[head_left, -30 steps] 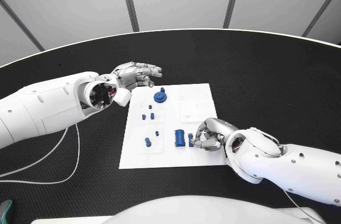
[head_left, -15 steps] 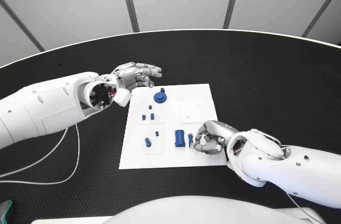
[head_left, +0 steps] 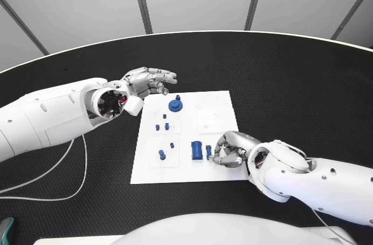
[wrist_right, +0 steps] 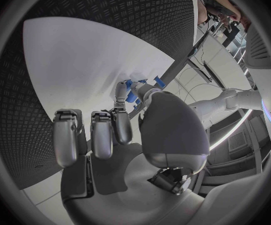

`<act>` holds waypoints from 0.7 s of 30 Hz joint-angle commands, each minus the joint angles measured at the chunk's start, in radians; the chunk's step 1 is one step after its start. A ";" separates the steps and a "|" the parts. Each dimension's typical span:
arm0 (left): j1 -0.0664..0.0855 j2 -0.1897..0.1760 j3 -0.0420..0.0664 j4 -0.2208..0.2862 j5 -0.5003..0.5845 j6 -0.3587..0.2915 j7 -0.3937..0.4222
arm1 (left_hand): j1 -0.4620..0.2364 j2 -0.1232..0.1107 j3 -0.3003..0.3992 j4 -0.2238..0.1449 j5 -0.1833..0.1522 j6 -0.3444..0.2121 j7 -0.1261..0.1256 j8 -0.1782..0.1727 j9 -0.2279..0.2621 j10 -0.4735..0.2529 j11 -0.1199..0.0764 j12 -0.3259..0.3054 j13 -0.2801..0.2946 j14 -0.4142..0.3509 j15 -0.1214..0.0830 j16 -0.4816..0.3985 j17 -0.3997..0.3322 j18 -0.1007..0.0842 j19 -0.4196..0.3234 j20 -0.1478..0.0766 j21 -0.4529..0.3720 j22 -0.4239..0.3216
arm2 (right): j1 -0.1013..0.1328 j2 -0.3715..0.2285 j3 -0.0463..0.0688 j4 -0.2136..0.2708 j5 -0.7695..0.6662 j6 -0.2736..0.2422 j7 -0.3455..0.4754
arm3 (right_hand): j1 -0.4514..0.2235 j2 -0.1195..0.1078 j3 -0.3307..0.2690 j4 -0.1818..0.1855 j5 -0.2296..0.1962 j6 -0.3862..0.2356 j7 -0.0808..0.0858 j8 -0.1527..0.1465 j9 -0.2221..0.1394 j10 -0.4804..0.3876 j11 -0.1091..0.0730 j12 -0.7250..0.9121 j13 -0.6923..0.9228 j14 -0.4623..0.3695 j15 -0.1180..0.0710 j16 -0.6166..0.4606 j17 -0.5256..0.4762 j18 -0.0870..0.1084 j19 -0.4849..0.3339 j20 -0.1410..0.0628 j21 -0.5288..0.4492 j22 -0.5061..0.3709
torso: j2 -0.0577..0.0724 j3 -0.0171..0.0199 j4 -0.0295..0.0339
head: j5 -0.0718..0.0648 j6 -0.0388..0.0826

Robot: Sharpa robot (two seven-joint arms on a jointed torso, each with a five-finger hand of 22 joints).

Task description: Assemble the parts on the task board

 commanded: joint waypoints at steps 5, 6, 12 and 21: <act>0.000 0.000 0.000 0.000 0.000 -0.001 0.000 | 0.000 0.008 0.000 0.008 0.004 -0.008 0.001 0.004 0.002 -0.005 -0.002 0.005 0.001 -0.008 -0.002 0.004 -0.001 0.015 0.001 0.003 -0.005 -0.002 | 0.000 0.005 0.000 -0.011 0.000 -0.012 0.000 | 0.005 0.017 -0.007 0.013 -0.009 -0.002 -0.003 0.007 -0.003 0.060 -0.007 0.011 0.191 0.102 -0.007 0.005 0.263 -0.007 0.104 -0.008 0.004 0.263 | 0.000 -0.0005 -0.0009 | 0.000 -0.001; 0.000 0.001 0.000 0.000 0.000 -0.001 0.000 | 0.000 0.008 0.000 0.008 0.004 -0.008 0.001 0.004 0.002 -0.005 -0.002 0.005 0.001 -0.008 -0.002 0.004 -0.001 0.015 0.001 0.003 -0.005 -0.002 | 0.000 0.006 0.000 -0.013 0.000 -0.011 0.000 | 0.005 0.017 -0.007 0.013 -0.009 -0.002 -0.003 0.007 -0.003 0.060 -0.007 0.011 0.191 0.102 -0.007 0.005 0.263 -0.007 0.104 -0.008 0.004 0.263 | 0.000 -0.0002 -0.0008 | 0.000 -0.001; 0.000 0.002 0.000 -0.001 0.000 -0.001 0.000 | 0.000 0.008 0.000 0.008 0.004 -0.008 0.001 0.004 0.002 -0.005 -0.002 0.005 0.001 -0.008 -0.002 0.004 -0.001 0.015 0.001 0.003 -0.005 -0.002 | 0.000 0.010 0.000 -0.021 0.000 0.012 0.000 | 0.008 0.016 -0.008 0.012 -0.010 -0.003 -0.004 0.008 -0.003 0.060 -0.007 0.012 0.191 0.102 -0.007 0.005 0.263 -0.007 0.104 -0.008 0.004 0.263 | -0.001 -0.0001 -0.0009 | -0.001 -0.002; 0.000 0.003 0.000 -0.002 0.000 0.000 0.000 | 0.000 0.008 0.000 0.008 0.004 -0.008 0.001 0.004 0.002 -0.005 -0.002 0.005 0.001 -0.008 -0.002 0.004 -0.001 0.015 0.001 0.003 -0.005 -0.002 | 0.000 0.012 0.000 -0.025 0.000 0.045 0.002 | 0.037 0.001 -0.016 -0.001 -0.047 -0.007 -0.005 0.010 -0.008 0.058 -0.008 0.007 0.189 0.102 -0.008 0.005 0.263 -0.007 0.104 -0.009 0.004 0.263 | -0.002 0.0002 -0.0015 | -0.002 -0.002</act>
